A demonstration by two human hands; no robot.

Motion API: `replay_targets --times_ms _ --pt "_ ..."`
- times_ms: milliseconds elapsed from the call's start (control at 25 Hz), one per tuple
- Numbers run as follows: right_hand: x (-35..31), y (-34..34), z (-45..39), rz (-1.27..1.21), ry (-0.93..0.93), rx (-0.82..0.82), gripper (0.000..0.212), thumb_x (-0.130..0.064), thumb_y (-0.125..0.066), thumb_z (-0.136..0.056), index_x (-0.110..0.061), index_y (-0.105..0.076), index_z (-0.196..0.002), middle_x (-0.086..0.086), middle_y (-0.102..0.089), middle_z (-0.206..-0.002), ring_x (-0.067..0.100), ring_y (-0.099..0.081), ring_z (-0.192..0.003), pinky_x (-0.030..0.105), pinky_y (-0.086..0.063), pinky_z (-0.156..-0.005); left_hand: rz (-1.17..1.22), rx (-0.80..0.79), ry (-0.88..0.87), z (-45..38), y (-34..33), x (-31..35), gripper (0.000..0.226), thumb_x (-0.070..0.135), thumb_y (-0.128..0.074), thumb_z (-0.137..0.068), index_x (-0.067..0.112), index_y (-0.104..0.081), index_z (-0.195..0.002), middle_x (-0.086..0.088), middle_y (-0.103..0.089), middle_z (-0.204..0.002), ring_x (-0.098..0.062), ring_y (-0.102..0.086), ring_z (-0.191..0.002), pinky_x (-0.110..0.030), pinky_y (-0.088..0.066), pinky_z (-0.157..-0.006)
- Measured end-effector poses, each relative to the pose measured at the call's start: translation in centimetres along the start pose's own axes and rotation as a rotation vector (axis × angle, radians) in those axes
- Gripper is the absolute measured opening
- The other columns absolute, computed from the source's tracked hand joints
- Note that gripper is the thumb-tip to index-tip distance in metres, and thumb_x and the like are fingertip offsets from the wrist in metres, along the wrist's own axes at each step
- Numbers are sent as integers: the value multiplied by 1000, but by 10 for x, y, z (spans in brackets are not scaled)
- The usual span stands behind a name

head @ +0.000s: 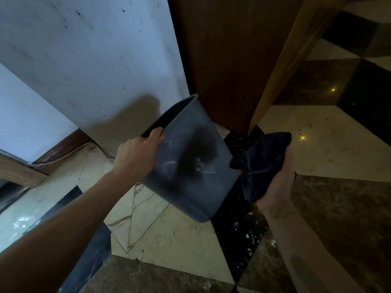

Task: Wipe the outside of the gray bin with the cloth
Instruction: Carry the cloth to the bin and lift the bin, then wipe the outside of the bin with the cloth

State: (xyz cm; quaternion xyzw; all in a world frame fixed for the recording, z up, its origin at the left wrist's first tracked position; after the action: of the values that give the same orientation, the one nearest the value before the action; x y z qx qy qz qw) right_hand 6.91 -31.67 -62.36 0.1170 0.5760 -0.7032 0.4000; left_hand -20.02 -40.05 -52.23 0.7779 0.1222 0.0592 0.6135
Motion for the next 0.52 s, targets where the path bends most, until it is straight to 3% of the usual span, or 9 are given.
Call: replay_targets --times_ms 160,240,320,440,520 --pt "16 -1 0 72 -5 33 58 -63 -35 -96 -30 -53 -140 6 -63 -133 28 -61 -119 48 -47 -102 231 -40 54 2 -2 -5 41 37 -29 -102 23 -38 -140 -10 -57 -68 -34 -61 -60 -31 -38 -54" --pt "20 0 0 80 51 88 53 -58 -35 -99 -33 -47 -143 8 -55 -142 29 -55 -127 52 -41 -109 339 -83 35 3 -4 -1 44 35 -28 -102 20 -34 -143 0 -56 -75 -8 -54 -55 -25 -38 -50" --pt "25 -4 3 174 147 127 43 -54 -37 -100 -41 -43 -141 0 -55 -140 21 -57 -124 51 -42 -108 372 -107 8 3 -3 5 45 32 -29 -103 17 -32 -146 5 -56 -87 4 -46 -58 -7 -34 -49" --pt "51 -20 10 431 251 185 34 -53 -41 -97 -53 -44 -132 -9 -53 -135 11 -53 -123 47 -44 -106 442 -134 1 5 -4 14 49 32 -30 -102 17 -28 -149 13 -57 -84 6 -52 -59 -5 -38 -49" --pt "71 -35 10 564 346 241 31 -46 -42 -98 -44 -48 -129 -7 -53 -132 6 -52 -122 43 -46 -104 473 -151 26 8 -4 15 51 35 -30 -101 21 -28 -150 10 -64 -80 10 -54 -59 -7 -41 -49"
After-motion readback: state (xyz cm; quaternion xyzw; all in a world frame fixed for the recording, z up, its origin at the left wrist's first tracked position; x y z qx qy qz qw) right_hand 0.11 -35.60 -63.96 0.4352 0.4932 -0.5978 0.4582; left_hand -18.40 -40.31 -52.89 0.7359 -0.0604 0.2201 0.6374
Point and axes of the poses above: each hand's wrist, its own z-axis away from the middle knuckle, its own y-axis out of the back of the hand, x = y × z, the point moved 5 cm from there along -z, towards the middle knuckle
